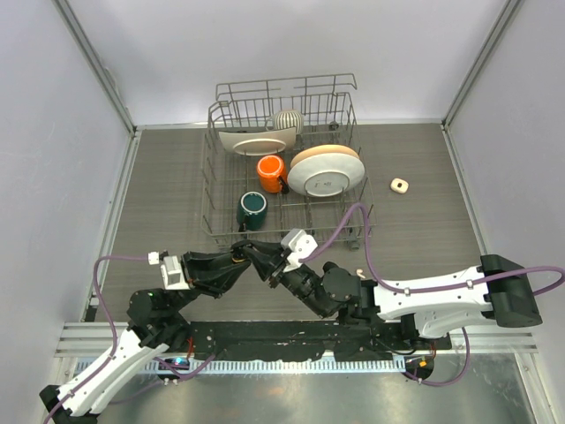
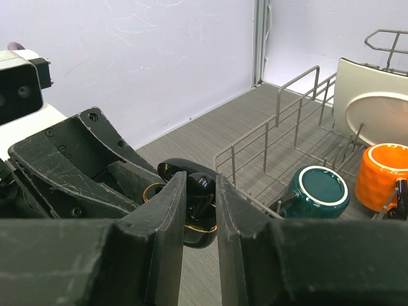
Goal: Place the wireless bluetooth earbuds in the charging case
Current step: Place the earbud in the charging case.
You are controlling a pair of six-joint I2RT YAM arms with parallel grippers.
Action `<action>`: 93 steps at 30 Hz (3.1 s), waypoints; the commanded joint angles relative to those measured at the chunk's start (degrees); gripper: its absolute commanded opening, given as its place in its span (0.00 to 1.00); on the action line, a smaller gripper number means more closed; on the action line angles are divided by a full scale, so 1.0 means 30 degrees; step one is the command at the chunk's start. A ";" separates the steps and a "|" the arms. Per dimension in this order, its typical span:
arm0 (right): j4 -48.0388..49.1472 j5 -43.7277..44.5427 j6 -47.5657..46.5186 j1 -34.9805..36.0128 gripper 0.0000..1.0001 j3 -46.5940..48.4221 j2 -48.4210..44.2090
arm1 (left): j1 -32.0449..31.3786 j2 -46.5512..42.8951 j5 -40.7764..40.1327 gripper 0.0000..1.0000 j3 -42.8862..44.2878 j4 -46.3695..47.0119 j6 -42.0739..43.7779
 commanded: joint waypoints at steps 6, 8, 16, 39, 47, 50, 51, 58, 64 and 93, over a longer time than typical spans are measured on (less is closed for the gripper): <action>0.2289 0.0824 -0.1417 0.0061 0.01 -0.0842 -0.0068 | -0.0045 -0.0984 0.0171 0.00 -0.2079 0.2195 -0.0253; 0.2641 0.0590 -0.1563 0.0061 0.01 -0.0989 -0.0185 | -0.0074 -0.0984 0.0083 0.00 -0.2080 0.2137 -0.0253; 0.3694 -0.0434 -0.2091 0.0061 0.01 -0.1486 -0.0332 | -0.0074 -0.0867 0.0024 0.00 -0.2138 0.2312 -0.0253; 0.3404 -0.3278 -0.2267 0.0061 0.01 -0.2161 -0.0508 | -0.0074 -0.0984 -0.1499 0.00 -0.2373 0.2694 -0.0048; 0.3257 -0.3541 -0.2413 0.0061 0.01 -0.2190 -0.0683 | -0.0045 -0.0984 -0.1909 0.00 -0.2460 0.2694 -0.0077; 0.3141 -0.3716 -0.2443 0.0090 0.01 -0.2161 -0.0683 | -0.0074 -0.0984 -0.1968 0.00 -0.2461 0.2694 -0.0048; 0.3082 -0.3804 -0.2414 0.0090 0.01 -0.2103 -0.0654 | -0.0045 -0.0984 -0.2026 0.00 -0.2460 0.2694 -0.0048; 0.2643 -0.3660 -0.1918 0.0090 0.03 -0.1752 -0.0537 | -0.0074 -0.1013 -0.1939 0.00 -0.2431 0.2665 0.0011; -0.0253 -0.2344 0.0449 0.0090 0.54 0.0091 -0.0858 | -0.0045 -0.0984 -0.1384 0.00 -0.2431 0.2402 0.0332; -1.1661 -1.3199 1.9468 -0.7115 0.80 0.2088 -0.4229 | -0.0074 -0.0984 0.0727 0.00 -0.2607 0.3338 0.1504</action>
